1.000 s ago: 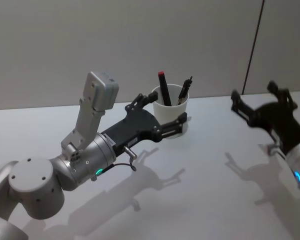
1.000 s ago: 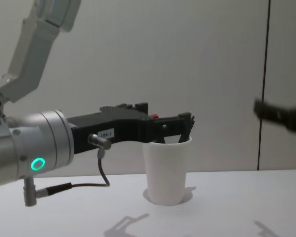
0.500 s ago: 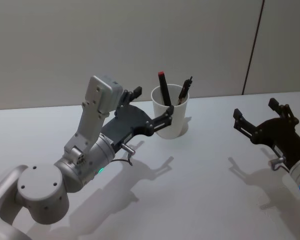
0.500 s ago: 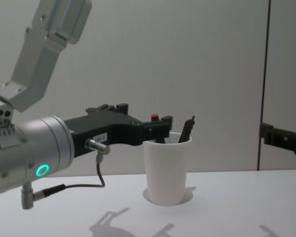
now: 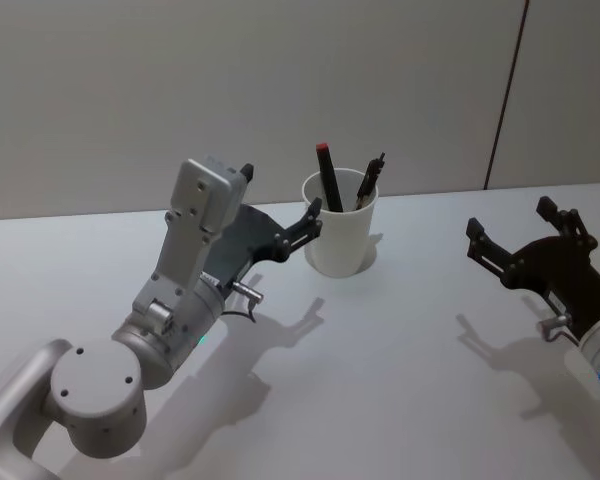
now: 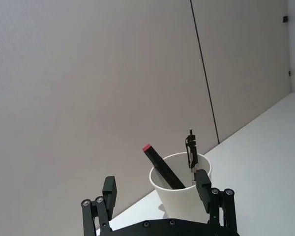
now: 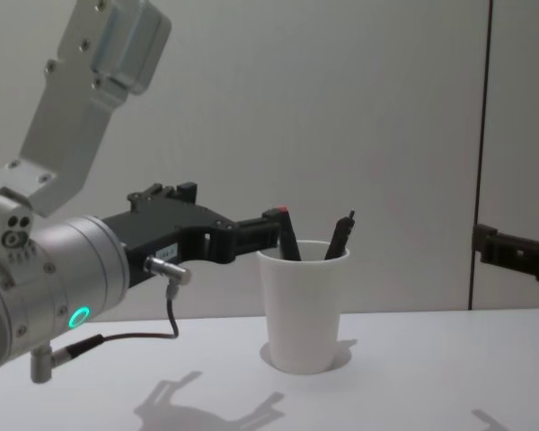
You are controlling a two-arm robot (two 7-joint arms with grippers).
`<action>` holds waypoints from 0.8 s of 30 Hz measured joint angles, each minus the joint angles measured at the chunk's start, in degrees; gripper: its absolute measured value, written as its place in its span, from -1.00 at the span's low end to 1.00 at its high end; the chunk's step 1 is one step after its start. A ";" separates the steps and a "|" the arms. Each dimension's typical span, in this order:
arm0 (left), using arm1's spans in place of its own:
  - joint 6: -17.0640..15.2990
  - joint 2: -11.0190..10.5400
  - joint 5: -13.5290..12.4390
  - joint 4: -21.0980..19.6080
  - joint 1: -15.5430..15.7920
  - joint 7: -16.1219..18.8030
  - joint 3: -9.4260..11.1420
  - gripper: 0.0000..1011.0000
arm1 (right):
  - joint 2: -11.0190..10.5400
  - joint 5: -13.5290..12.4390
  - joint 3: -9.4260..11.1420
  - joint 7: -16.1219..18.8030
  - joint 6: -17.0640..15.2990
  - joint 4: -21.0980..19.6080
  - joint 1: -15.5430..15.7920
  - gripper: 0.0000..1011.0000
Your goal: Place the pen into the pen holder.
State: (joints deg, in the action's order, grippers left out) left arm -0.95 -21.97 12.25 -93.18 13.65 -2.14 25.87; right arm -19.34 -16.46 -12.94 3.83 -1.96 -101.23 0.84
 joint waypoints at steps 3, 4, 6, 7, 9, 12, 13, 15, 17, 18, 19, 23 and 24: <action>0.14 0.06 -0.50 0.01 -0.06 0.95 0.11 0.98 | 0.00 0.00 0.00 0.00 0.01 0.00 0.00 0.98; 0.17 0.08 -0.64 0.01 -0.08 1.23 0.14 0.98 | 0.00 0.00 0.00 0.00 0.01 0.00 0.00 0.98; 0.19 0.09 -0.73 0.01 -0.09 1.39 0.15 0.98 | 0.00 0.00 0.00 0.00 0.01 0.00 0.00 0.98; 0.20 0.09 -0.75 0.01 -0.09 1.43 0.16 0.98 | 0.00 0.00 0.01 0.00 0.01 0.00 0.00 0.98; 0.20 0.09 -0.77 0.01 -0.09 1.47 0.16 0.98 | 0.00 0.00 0.00 0.00 0.01 0.00 0.00 0.98; 0.20 0.09 -0.77 0.01 -0.09 1.49 0.17 0.98 | 0.00 0.00 0.00 0.00 0.01 0.00 0.00 0.98; 0.20 0.09 -0.77 0.01 -0.09 1.50 0.17 0.98 | 0.00 0.00 0.00 0.00 0.01 0.00 0.00 0.98; 0.20 0.09 -0.77 0.01 -0.09 1.51 0.17 0.98 | 0.00 0.00 0.00 0.00 0.01 0.00 0.00 0.98; 0.20 0.08 -0.77 0.00 -0.08 1.52 0.17 0.98 | 0.00 0.00 0.00 0.00 0.01 0.00 0.00 0.98; 0.20 0.07 -0.77 0.00 -0.08 1.52 0.16 0.98 | 0.00 0.00 0.00 0.00 0.01 0.00 0.00 0.98; 0.20 0.07 -0.77 0.00 -0.08 1.52 0.16 0.98 | 0.00 0.00 0.00 0.00 0.01 0.00 0.00 0.98; 0.20 0.07 -0.77 0.00 -0.06 1.52 0.16 0.98 | 0.00 0.00 0.00 0.00 0.01 0.00 0.00 0.98; 0.20 0.07 -0.77 0.00 -0.06 1.52 0.16 0.98 | 0.00 0.00 0.00 0.00 0.01 0.00 0.00 0.98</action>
State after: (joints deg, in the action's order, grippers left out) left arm -0.75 -21.89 11.48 -93.17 13.59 -0.62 26.02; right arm -19.33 -16.46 -12.94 3.83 -1.95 -101.23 0.84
